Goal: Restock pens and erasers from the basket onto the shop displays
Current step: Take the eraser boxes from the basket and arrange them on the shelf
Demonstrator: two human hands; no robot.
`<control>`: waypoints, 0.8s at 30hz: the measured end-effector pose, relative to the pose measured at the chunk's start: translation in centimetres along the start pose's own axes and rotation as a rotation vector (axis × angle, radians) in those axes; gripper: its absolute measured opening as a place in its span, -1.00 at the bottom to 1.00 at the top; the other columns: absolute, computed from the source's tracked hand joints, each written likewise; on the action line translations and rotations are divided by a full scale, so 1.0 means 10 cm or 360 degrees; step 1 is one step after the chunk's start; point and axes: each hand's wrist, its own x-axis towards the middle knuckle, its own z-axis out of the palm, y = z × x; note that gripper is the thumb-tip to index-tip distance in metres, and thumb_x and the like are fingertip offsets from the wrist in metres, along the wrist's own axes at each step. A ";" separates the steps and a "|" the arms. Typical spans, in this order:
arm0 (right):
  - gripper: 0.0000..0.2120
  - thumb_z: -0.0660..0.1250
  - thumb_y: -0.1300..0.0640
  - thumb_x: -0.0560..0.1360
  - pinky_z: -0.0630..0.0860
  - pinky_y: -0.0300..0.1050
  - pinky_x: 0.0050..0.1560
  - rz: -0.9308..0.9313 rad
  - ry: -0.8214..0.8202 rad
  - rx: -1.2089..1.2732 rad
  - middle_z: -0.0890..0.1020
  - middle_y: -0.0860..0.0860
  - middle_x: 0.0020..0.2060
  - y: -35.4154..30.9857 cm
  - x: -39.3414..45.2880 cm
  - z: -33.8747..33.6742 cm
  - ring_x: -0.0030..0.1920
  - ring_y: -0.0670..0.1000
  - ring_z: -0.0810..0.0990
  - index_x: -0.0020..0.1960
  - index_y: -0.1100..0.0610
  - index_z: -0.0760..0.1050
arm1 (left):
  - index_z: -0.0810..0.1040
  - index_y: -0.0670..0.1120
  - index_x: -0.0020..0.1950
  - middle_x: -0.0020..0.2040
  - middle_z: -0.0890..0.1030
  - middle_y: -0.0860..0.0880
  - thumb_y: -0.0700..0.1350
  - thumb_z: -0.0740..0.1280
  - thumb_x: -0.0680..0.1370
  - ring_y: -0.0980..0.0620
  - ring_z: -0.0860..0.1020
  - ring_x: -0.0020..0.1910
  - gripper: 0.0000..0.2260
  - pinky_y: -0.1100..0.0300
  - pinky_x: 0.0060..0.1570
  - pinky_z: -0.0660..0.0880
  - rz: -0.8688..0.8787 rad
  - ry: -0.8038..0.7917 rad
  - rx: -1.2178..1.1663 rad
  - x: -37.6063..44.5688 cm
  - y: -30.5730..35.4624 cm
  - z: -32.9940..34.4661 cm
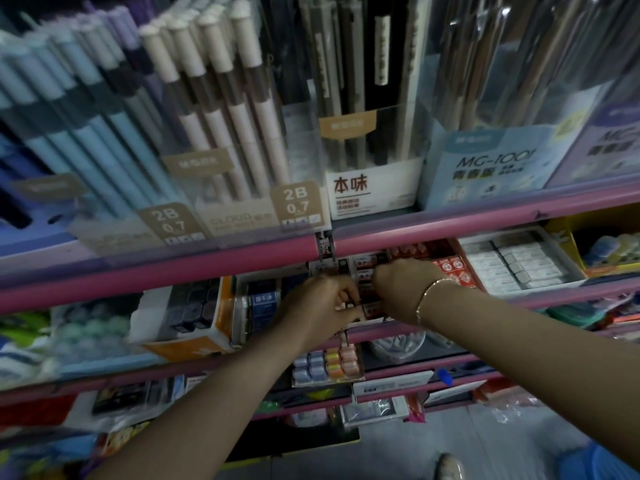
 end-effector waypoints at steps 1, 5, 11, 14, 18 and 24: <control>-0.76 0.24 0.15 0.51 0.49 -0.05 0.10 -0.0013 0.0022 -0.0012 0.59 0.10 0.13 0.01 0.02 -0.01 0.15 0.15 0.56 0.17 0.11 0.48 | 0.58 0.11 -0.02 -0.04 0.51 0.11 0.03 0.42 0.46 0.10 0.53 -0.06 -0.88 0.27 -0.19 0.41 -0.0012 0.0065 0.0039 -0.01 -0.01 -0.01; -0.58 0.28 0.00 0.47 0.44 -0.06 0.21 -0.0067 0.0043 0.0075 0.54 0.09 0.22 0.09 0.05 0.01 0.23 0.15 0.49 0.31 0.04 0.39 | 0.42 -0.03 0.37 0.36 0.40 0.01 0.10 0.34 0.51 -0.05 0.47 0.24 -0.53 0.10 0.16 0.43 0.0067 0.0143 0.0432 -0.01 -0.13 -0.04; -0.37 0.28 -0.21 0.42 0.38 -0.05 0.27 -0.0196 -0.0056 0.0095 0.51 0.11 0.26 0.15 0.10 0.09 0.25 0.15 0.48 0.38 0.08 0.30 | 0.20 -0.05 0.50 0.46 0.24 0.01 0.27 0.17 0.53 -0.12 0.28 0.36 -0.36 0.02 0.34 0.21 0.0072 -0.0009 0.0650 0.01 -0.24 -0.03; -0.20 0.25 -0.37 0.35 0.35 -0.03 0.31 -0.0263 -0.0135 0.0055 0.42 0.06 0.35 0.21 0.09 0.06 0.30 0.12 0.43 0.45 0.03 0.22 | 0.18 -0.03 0.51 0.48 0.20 0.02 0.29 0.16 0.52 -0.11 0.24 0.37 -0.35 0.02 0.35 0.17 0.0059 -0.0053 0.0645 0.02 -0.25 -0.04; -0.08 0.25 -0.45 0.29 0.33 0.08 0.34 -0.0332 -0.0109 -0.0195 0.32 0.00 0.42 0.26 0.10 0.08 0.37 0.10 0.37 0.49 0.02 0.14 | 0.19 -0.01 0.51 0.47 0.22 0.00 0.29 0.09 0.55 -0.09 0.22 0.40 -0.39 0.02 0.37 0.12 0.0104 -0.0040 0.0691 -0.02 -0.24 -0.03; -0.27 0.18 -0.33 0.43 0.17 0.04 0.40 -0.0385 0.0144 -0.0420 0.37 0.00 0.39 0.25 0.05 0.18 0.36 0.06 0.37 0.48 0.03 0.18 | 0.08 -0.06 0.54 0.54 0.12 -0.08 0.46 -0.06 0.45 -0.07 0.12 0.49 -0.17 -0.01 0.45 -0.15 0.0151 -0.0219 0.0886 -0.08 -0.25 -0.04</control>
